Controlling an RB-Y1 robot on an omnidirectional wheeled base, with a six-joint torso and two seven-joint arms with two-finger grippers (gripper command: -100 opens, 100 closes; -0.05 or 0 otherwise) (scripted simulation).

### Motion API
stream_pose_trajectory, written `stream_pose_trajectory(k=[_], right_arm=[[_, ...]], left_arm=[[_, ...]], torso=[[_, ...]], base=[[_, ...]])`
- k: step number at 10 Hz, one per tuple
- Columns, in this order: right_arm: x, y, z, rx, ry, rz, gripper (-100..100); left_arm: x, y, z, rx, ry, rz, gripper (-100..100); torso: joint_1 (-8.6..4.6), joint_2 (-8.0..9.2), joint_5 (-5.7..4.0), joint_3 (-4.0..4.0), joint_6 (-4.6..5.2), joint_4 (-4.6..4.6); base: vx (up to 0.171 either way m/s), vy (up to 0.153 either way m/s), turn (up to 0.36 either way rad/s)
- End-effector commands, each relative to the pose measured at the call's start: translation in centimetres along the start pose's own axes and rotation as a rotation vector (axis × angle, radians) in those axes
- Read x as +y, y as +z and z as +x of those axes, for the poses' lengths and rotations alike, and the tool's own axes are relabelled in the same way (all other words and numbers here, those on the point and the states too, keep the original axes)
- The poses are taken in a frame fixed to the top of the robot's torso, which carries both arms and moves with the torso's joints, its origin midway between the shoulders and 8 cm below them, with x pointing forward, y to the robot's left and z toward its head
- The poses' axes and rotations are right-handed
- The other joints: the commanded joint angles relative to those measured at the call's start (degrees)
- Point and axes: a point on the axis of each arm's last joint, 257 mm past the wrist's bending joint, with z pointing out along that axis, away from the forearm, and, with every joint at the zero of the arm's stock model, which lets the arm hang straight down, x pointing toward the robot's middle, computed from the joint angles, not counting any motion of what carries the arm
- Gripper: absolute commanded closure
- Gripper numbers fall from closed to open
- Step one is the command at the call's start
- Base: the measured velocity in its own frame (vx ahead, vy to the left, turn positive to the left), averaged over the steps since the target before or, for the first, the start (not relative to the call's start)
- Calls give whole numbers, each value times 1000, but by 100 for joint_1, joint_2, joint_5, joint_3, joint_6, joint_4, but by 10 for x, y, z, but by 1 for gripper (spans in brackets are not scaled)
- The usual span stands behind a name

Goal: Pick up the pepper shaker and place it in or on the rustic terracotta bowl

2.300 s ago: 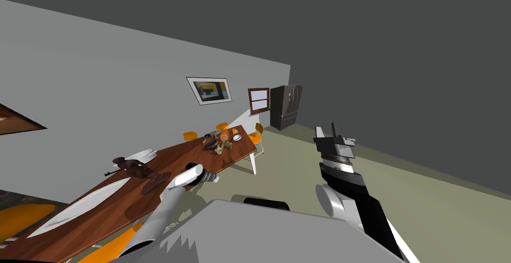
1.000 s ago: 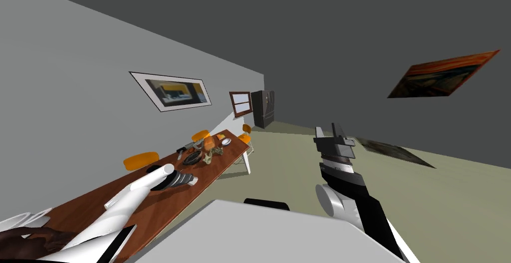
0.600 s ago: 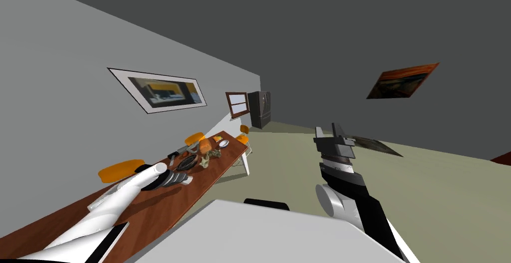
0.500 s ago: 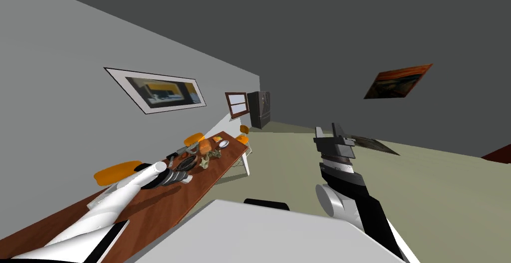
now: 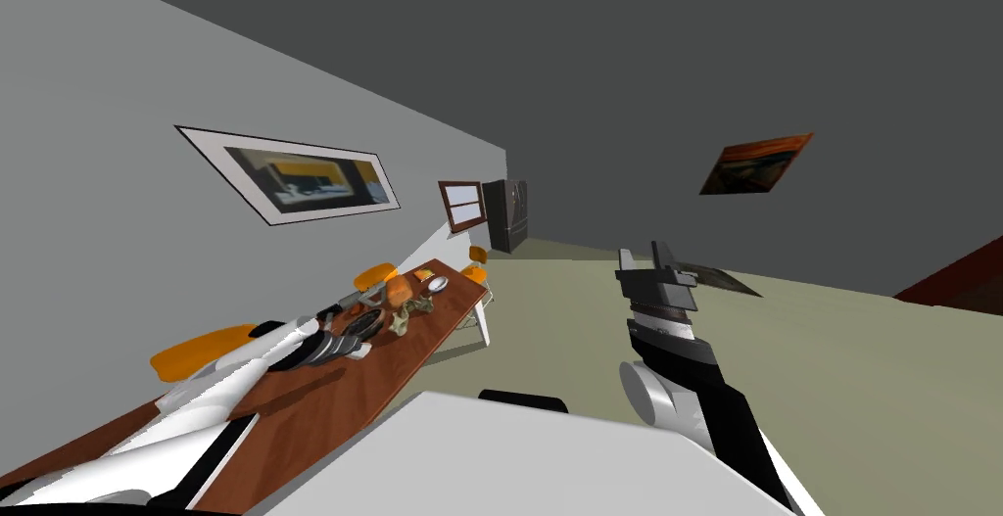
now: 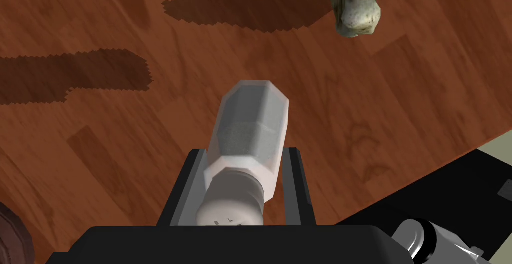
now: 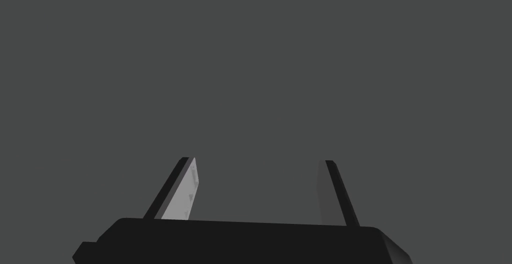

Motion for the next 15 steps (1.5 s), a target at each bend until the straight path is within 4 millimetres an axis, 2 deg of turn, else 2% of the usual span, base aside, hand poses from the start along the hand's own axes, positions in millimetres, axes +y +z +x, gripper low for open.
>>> stream_pose_trajectory(k=[1,2,3,5,6,7,8,10,15], right_arm=[[0,0,0,0,0,0,0],[0,0,0,0,0,0,0],[0,0,0,0,0,0,0],[0,0,0,0,0,0,0],[0,0,0,0,0,0,0],[0,0,0,0,0,0,0],[0,0,0,0,0,0,0],[0,0,0,0,0,0,0],[0,0,0,0,0,0,0]], left_arm=[[-17,-12,12,22,-47,21,100],[-26,-20,22,41,-70,34,100],[-27,-19,19,35,-77,35,100],[-46,-32,32,62,-133,59,100],[-46,-32,32,62,-133,59,100],[-61,-44,42,86,-182,81,100],[-61,-44,42,86,-182,81,100],[-79,-57,51,114,-240,106,100],[-88,-65,57,132,-276,121,100]], torso=[[0,0,0,0,0,0],[15,0,1,0,-2,1],[27,-9,2,-4,-1,1],[14,-9,7,-5,-11,-3],[14,-10,5,-5,-8,-1],[8,-7,8,-4,-13,-3],[17,-12,3,-6,-6,-1],[11,-13,7,-8,-15,-3],[-14,-14,5,-9,-15,-4]], base=[[-7,128,-206],[19,156,-189],[30,128,-77],[16,104,-116],[9,99,-72],[23,127,-156],[34,128,-101],[27,114,-85],[26,72,-38]])
